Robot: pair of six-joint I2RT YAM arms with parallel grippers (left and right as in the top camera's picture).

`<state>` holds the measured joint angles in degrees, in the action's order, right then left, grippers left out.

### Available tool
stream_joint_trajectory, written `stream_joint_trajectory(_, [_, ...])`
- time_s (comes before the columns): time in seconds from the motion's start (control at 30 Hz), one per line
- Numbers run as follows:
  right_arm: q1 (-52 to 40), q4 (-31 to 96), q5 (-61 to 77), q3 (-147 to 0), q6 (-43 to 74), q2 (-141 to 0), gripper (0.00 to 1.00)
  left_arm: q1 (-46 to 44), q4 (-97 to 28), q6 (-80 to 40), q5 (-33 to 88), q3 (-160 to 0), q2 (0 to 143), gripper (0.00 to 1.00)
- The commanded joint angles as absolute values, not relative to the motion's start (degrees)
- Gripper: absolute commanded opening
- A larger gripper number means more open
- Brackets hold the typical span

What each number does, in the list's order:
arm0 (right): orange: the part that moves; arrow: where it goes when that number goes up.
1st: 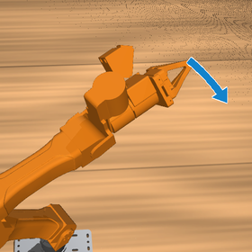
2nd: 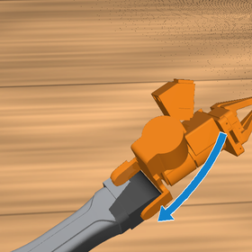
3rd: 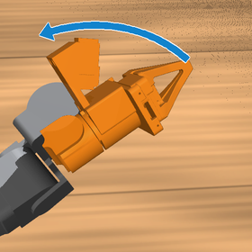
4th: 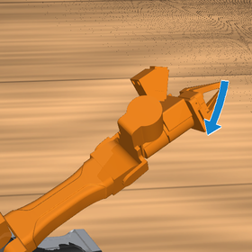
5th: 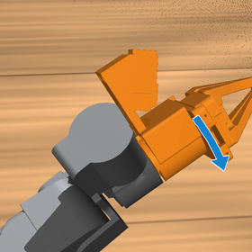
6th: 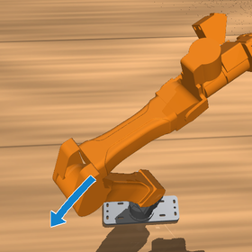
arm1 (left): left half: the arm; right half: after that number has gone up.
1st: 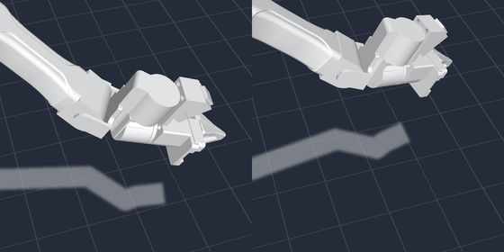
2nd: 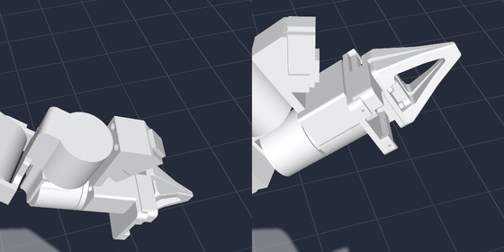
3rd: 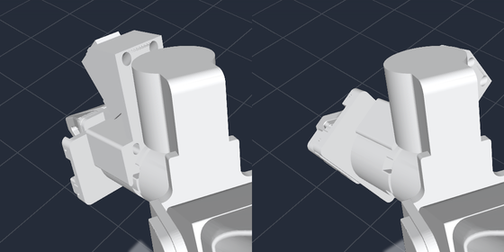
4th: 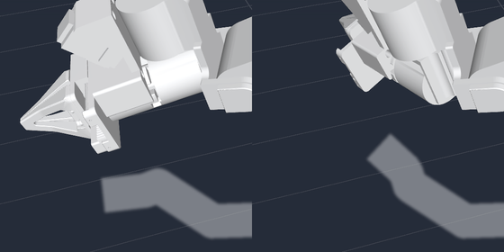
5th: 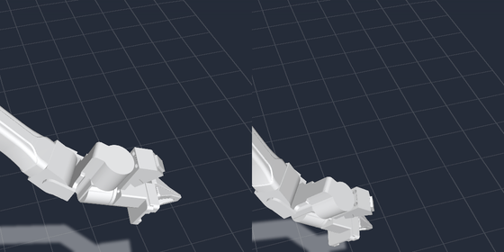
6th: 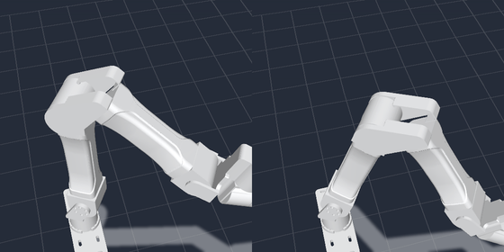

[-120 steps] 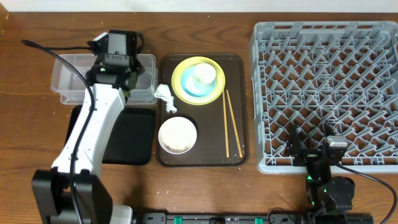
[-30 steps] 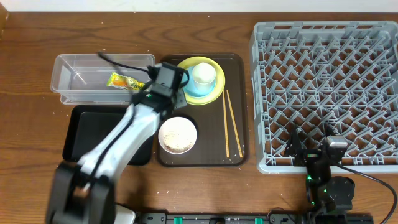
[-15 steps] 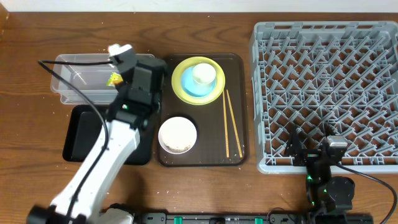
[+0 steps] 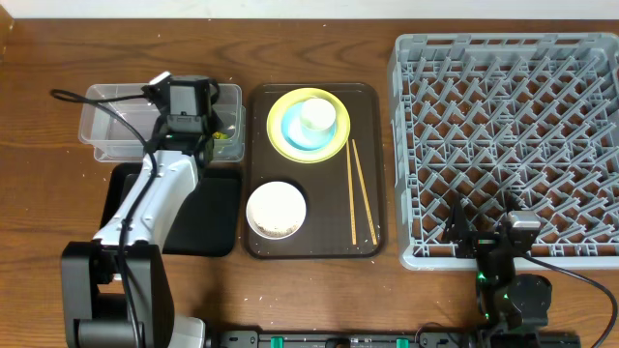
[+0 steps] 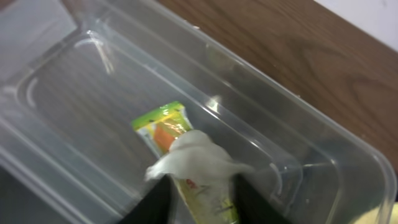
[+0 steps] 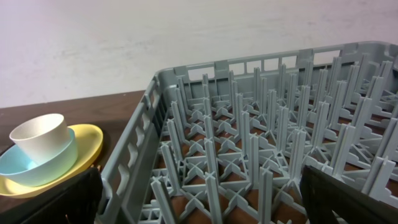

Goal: Sort waste into correct bins and load items into the dishwasher rack
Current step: 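Carry the tissue with the left gripper and release it into the clear bin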

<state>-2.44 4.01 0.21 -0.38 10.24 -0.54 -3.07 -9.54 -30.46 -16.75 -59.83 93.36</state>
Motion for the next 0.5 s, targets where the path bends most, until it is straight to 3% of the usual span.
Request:
stream_joint_trajectory(0.0, [-2.7,4.2,-0.1,-0.3,10.7,-0.4,0.99,-2.7,-9.3,-30.0,-13.9,-60.9,93.2,0.45])
stream_joint_trajectory(0.2, [-2.7,4.2,-0.1,-0.3,10.7,-0.4,0.99,-4.1,-14.1,-29.2,-3.9,-60.9,87.0,0.46])
stream_joint_trajectory(0.47, [-2.7,4.2,-0.1,-0.3,10.7,-0.4,0.99,-7.6,-29.3,-29.2,12.6,-60.9,73.2,0.46])
